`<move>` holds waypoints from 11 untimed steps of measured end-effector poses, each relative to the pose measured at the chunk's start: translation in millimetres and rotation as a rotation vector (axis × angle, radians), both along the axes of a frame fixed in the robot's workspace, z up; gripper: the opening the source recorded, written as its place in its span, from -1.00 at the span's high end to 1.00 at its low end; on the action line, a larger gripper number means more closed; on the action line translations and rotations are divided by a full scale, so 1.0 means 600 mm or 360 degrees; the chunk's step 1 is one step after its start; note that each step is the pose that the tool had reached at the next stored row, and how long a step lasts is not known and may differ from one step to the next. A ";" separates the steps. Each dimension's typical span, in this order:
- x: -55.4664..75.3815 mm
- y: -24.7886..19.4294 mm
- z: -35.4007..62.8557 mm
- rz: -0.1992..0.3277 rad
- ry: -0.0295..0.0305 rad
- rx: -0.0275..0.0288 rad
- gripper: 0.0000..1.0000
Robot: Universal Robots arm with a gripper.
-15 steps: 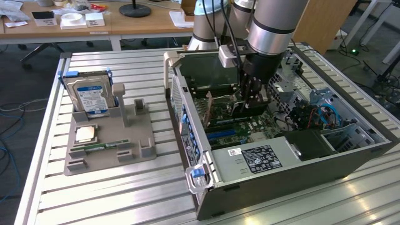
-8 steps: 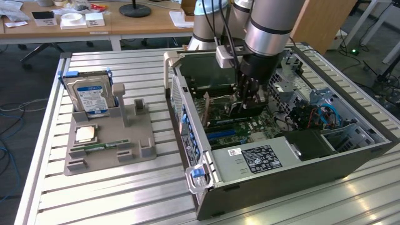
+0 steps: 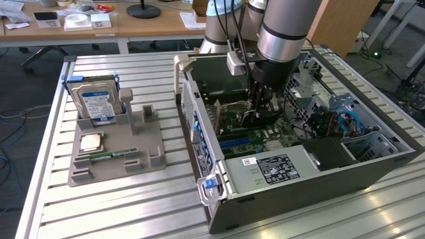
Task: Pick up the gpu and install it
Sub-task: 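Insert the gpu into the slot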
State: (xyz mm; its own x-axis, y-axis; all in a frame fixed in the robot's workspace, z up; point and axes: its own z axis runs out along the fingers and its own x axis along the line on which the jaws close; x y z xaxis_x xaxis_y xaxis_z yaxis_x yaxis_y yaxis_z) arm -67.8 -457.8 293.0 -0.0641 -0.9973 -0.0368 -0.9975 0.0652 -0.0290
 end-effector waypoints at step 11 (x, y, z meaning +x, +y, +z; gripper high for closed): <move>-0.003 -0.0050 -0.006 0.0001 -0.00001 0.00003 0.48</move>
State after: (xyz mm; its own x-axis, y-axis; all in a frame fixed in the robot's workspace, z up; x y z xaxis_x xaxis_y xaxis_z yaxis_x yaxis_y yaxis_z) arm -69.3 -460.7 289.3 -0.0632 -0.9973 -0.0370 -0.9975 0.0643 -0.0291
